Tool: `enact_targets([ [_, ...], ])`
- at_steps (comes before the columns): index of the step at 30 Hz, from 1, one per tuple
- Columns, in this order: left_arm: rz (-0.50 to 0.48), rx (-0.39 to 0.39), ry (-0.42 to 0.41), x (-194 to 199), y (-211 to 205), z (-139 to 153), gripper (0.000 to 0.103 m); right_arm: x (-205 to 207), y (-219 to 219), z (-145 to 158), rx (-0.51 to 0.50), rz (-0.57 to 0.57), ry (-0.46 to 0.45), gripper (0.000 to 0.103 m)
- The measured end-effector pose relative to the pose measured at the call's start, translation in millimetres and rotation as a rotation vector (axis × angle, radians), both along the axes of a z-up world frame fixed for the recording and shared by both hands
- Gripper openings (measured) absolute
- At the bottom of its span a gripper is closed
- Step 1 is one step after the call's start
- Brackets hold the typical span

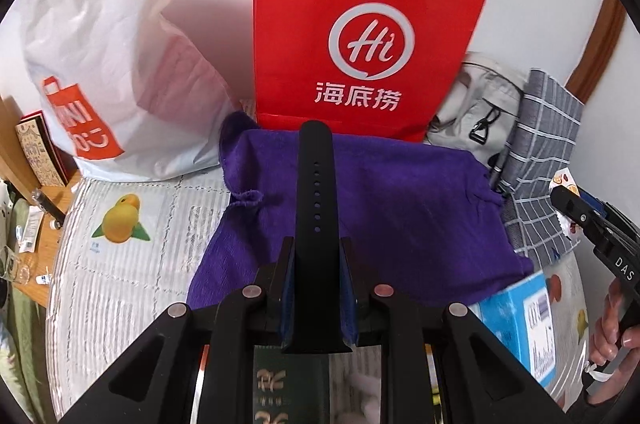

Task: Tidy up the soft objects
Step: 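Carry the sachet and black strap onto the purple towel with both grippers, then open the right gripper to drop the sachet while the left releases the strap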

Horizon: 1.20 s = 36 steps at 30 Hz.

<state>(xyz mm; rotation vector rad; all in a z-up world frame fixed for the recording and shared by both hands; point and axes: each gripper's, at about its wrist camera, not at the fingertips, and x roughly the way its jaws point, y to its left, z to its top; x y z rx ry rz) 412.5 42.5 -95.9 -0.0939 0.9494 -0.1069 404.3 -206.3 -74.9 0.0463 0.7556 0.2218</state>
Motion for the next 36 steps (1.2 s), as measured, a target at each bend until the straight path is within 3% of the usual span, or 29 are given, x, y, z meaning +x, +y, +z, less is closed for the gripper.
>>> enact_targets([
  [9,0.02,-0.037,0.082,45,1,-36,0.02,42,0,-34,-0.024,0.023,0.065,0.036],
  [14,0.044,-0.063,0.12,64,6,-57,0.02,59,1,-60,-0.023,0.045,0.143,0.036],
  [21,0.049,-0.074,0.144,73,11,-68,0.02,69,-2,-86,-0.015,0.045,0.208,0.036],
  [25,0.05,-0.125,0.184,80,15,-81,0.02,77,0,-104,0.004,0.058,0.282,0.037],
  [30,0.059,-0.132,0.178,82,18,-85,0.02,80,2,-112,-0.004,0.053,0.304,0.039],
  [35,0.07,-0.12,0.176,84,16,-86,0.02,76,4,-105,-0.005,0.065,0.28,0.059],
  [36,0.075,-0.128,0.18,85,17,-86,0.028,75,4,-103,-0.003,0.065,0.274,0.067],
])
